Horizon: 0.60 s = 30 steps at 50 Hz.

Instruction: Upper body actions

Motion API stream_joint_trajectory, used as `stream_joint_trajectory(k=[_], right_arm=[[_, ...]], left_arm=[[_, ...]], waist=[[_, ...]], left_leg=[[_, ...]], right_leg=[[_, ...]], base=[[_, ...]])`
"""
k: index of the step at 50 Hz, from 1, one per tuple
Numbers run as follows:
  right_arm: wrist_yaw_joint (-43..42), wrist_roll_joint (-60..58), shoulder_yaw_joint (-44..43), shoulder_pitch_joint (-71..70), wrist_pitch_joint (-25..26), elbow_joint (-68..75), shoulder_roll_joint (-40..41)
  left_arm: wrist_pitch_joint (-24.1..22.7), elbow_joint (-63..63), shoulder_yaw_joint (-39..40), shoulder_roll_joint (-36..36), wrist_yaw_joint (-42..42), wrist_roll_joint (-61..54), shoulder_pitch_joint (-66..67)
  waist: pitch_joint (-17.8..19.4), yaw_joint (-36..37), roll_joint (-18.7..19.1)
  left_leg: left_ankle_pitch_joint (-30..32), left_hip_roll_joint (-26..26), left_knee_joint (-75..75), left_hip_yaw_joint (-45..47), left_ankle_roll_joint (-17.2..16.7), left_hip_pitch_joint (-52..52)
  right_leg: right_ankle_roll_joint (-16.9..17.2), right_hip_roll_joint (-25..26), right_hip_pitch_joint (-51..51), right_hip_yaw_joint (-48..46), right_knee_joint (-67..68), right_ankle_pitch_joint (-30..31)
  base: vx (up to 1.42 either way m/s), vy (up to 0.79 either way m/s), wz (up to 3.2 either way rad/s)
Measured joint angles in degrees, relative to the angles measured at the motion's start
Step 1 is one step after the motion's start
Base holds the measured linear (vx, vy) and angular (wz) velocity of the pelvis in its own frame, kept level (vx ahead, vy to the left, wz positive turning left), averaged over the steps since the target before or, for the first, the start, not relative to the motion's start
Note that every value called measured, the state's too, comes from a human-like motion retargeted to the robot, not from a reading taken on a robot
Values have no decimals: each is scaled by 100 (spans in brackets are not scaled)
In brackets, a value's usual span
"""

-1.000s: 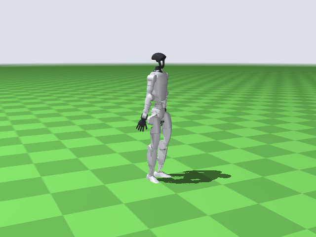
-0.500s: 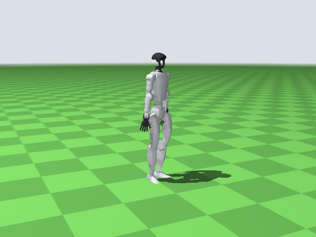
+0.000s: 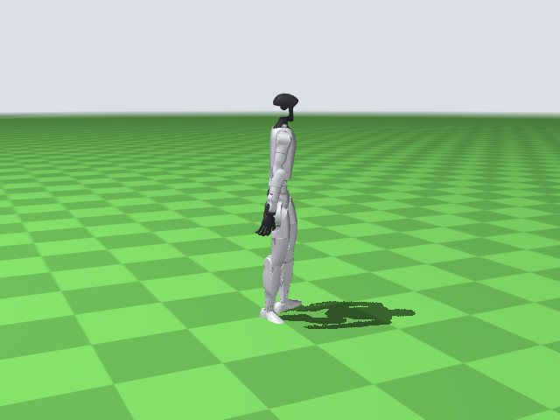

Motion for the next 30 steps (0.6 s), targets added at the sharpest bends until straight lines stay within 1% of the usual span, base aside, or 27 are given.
stream_joint_trajectory(k=[2, 5, 7, 9, 10, 11, 12, 15, 17, 20, 24, 25, 28, 30], right_arm=[[-39, -61, 6, 28, -24, -59, -29], [-67, -131, 40, 91, -70, -143, -66], [-58, -204, 45, 89, -69, -179, -88], [-52, -277, 32, 47, -54, -228, -96], [-54, -306, 18, 14, -49, -260, -96], [-69, -307, 7, 2, -72, -302, -88], [-76, -303, -6, -8, -100, -347, -83], [24, -245, -47, -19, -201, -502, -101], [150, -194, -51, -26, -229, -611, -87], [221, 3, -128, -99, -246, -736, 24], [335, 317, -147, -86, -344, -855, 107], [352, 342, -136, -70, -363, -874, 118], [298, 192, -122, -82, -401, -846, 93], [199, 37, -105, -59, -418, -807, 60]], left_arm=[[48, 101, 46, 0, 18, -101, 16], [121, 251, 129, -3, 86, -217, 90], [150, 342, 201, -17, 135, -305, 155], [164, 429, 293, -41, 164, -395, 203], [168, 477, 348, -56, 174, -435, 213], [174, 498, 399, -79, 197, -460, 249], [178, 519, 444, -107, 220, -485, 282], [179, 583, 535, -220, 263, -543, 348], [191, 601, 617, -285, 198, -523, 361], [208, 524, 718, -318, 136, -414, 304], [204, 331, 570, -238, 199, -309, 150], [212, 275, 539, -218, 217, -265, 105], [158, 115, 425, -191, 228, -248, -54], [101, 51, 337, -194, 218, -287, -138]], waist=[[-26, -127, -30], [-101, -189, -89], [-168, -147, -137], [-229, -117, -132], [-256, -119, -101], [-293, -88, 1], [-326, -54, 92], [-421, 41, 277], [-470, 92, 326], [-535, 105, 304], [-536, 150, 227], [-515, 195, 205], [-474, 263, 211], [-510, 242, 307]], left_leg=[[5, 100, -7, 965, -7, 188], [105, 115, 17, 2189, 91, 509], [232, 61, 66, 2684, 118, 687], [511, 8, 78, 2820, 139, 786], [711, -19, 50, 2778, 145, 806], [713, -4, -50, 2674, -132, 811], [687, -10, -167, 2536, -314, 807], [503, -237, -585, 2120, -226, 782], [511, -316, -719, 1969, -215, 756], [375, -400, -680, 1432, -137, 583], [176, -449, -464, 919, 12, 421], [138, -469, -438, 820, 32, 420], [76, -473, -384, 453, 93, 398], [66, -392, -359, 284, 136, 368]], right_leg=[[57, -65, 69, -407, -24, -76], [135, -177, 147, -806, -4, -192], [188, -259, 181, -994, 19, -240], [243, -291, 217, -1178, 46, -275], [272, -279, 241, -1278, 58, -291], [291, -187, 261, -1329, 90, -324], [312, -114, 284, -1373, 120, -351], [396, -41, 352, -1461, 203, -381], [454, -104, 375, -1476, 286, -383], [520, -221, 381, -1650, 395, -393], [588, -348, 520, -2041, 471, -297], [581, -378, 569, -2106, 506, -261], [393, -452, 695, -2191, 726, 31], [179, -472, 739, -2276, 978, 346]], base=[[-1, 18, 245], [7, 19, 199], [14, 24, 145], [16, 27, 121], [17, 28, 103], [18, 27, 85], [20, 30, 63], [22, 31, 54], [25, 35, 31], [21, 28, 52], [23, 27, 88], [21, 22, 87], [21, 21, 103], [28, 28, 123]])
